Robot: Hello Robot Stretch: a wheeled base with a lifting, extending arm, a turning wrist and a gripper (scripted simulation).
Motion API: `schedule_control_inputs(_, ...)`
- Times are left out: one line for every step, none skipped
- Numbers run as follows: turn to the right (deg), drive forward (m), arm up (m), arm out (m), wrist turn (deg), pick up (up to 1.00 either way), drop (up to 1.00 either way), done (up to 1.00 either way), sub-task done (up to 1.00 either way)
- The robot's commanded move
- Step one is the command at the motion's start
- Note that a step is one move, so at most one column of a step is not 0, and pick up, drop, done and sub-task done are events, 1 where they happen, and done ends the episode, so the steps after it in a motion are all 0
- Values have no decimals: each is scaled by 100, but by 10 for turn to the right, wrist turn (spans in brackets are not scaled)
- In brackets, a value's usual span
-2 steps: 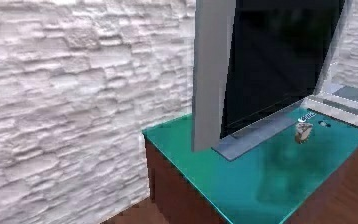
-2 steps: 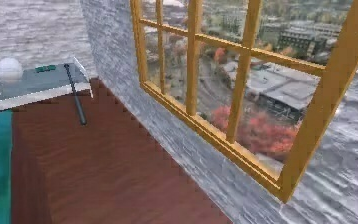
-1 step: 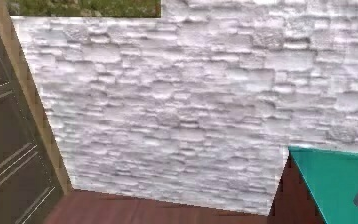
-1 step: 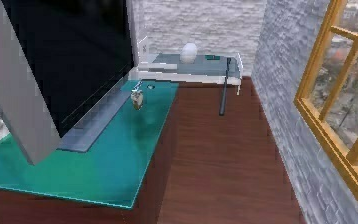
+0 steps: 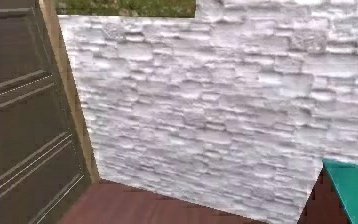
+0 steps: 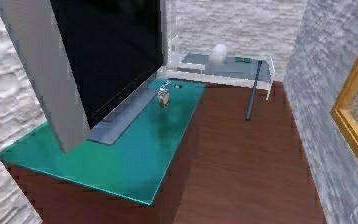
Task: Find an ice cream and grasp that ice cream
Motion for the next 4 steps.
schedule_control_inputs(450,0,0,0,0,0,0,0,0)
schedule_control_inputs(450,0,0,0,0,0,0,0,0)
schedule_control_inputs(240,0,0,0,0,0,0,0,0)
schedule_control_inputs(0,35,0,0,0,0,0,0,0)
